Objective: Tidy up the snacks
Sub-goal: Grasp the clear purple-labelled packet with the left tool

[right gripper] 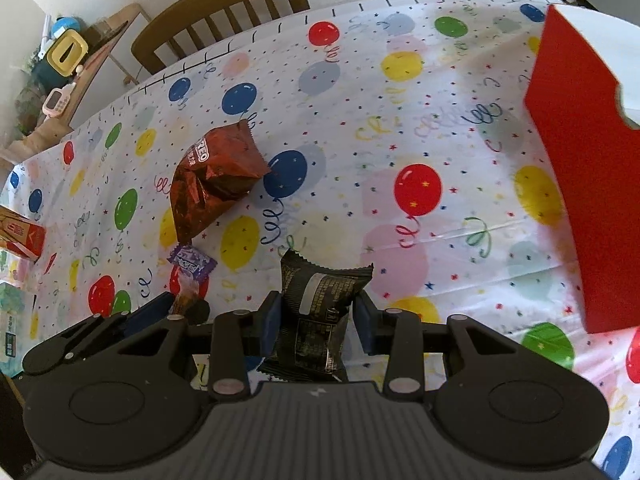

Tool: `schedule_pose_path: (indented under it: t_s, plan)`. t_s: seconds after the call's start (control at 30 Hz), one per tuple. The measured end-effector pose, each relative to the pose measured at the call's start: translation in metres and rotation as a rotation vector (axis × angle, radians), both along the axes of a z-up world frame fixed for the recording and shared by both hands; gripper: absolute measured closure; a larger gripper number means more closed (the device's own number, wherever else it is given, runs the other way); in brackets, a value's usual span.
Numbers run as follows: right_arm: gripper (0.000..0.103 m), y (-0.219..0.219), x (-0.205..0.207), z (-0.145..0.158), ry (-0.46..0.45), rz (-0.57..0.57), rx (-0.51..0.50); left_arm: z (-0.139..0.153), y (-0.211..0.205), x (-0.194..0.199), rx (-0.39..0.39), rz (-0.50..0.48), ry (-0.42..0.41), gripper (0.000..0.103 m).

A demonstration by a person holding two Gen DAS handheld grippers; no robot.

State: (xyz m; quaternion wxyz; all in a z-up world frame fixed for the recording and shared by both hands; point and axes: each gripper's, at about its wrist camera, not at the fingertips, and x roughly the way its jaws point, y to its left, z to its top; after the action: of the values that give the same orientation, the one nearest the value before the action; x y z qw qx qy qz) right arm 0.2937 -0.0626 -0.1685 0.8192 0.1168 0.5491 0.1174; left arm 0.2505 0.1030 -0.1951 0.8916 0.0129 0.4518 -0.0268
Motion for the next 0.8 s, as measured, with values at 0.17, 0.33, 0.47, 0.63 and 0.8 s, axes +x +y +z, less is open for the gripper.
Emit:
schedule_pose_path:
  t_s: [0.17, 0.33, 0.47, 0.63, 0.8]
  plan:
    - [0.066, -0.014, -0.009, 0.009, -0.013, 0.0, 0.009, 0.004, 0.0, -0.002, -0.044, 0.041, 0.013, 0.083]
    - [0.066, -0.031, -0.021, 0.022, -0.032, 0.021, 0.011, 0.016, -0.005, -0.009, -0.077, 0.063, 0.014, 0.084]
    - [0.066, -0.049, -0.029, 0.033, -0.047, 0.025, 0.036, 0.029, -0.014, -0.015, -0.098, 0.075, 0.008, 0.084]
    - [0.066, -0.074, -0.036, 0.046, -0.071, 0.019, 0.067, 0.044, -0.031, -0.02, -0.097, 0.083, -0.006, 0.084]
    - [0.066, -0.092, -0.042, 0.052, -0.083, 0.035, 0.094, 0.053, -0.029, -0.024, -0.094, 0.139, -0.019, 0.084]
